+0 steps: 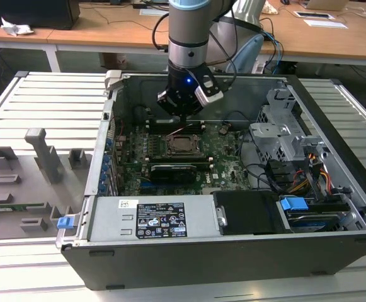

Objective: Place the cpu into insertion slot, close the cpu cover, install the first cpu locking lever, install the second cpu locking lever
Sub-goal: 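Install the first cpu locking lever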

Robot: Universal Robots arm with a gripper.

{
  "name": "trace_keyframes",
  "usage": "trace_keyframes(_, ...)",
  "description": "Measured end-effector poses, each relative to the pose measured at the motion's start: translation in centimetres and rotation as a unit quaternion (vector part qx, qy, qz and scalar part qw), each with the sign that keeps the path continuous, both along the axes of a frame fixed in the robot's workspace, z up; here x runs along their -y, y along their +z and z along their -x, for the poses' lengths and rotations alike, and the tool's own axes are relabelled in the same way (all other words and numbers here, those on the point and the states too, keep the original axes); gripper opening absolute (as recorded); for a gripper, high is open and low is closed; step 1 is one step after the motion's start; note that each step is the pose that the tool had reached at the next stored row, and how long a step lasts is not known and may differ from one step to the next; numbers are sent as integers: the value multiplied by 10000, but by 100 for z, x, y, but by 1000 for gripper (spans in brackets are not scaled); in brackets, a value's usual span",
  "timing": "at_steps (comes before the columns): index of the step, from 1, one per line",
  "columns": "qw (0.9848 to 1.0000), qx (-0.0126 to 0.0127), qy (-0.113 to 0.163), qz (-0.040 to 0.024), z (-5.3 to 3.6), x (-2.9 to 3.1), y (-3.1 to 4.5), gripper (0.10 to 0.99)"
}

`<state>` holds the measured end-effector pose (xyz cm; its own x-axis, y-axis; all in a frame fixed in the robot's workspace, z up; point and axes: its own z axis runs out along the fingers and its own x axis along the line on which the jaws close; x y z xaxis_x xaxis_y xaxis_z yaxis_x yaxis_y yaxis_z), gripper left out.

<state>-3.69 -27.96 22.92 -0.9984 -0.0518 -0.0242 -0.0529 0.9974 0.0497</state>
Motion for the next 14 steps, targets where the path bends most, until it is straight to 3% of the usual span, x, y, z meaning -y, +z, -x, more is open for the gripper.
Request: trace_keyframes(14, 10000, 0, 0, 1, -82, -11, -58, 106)
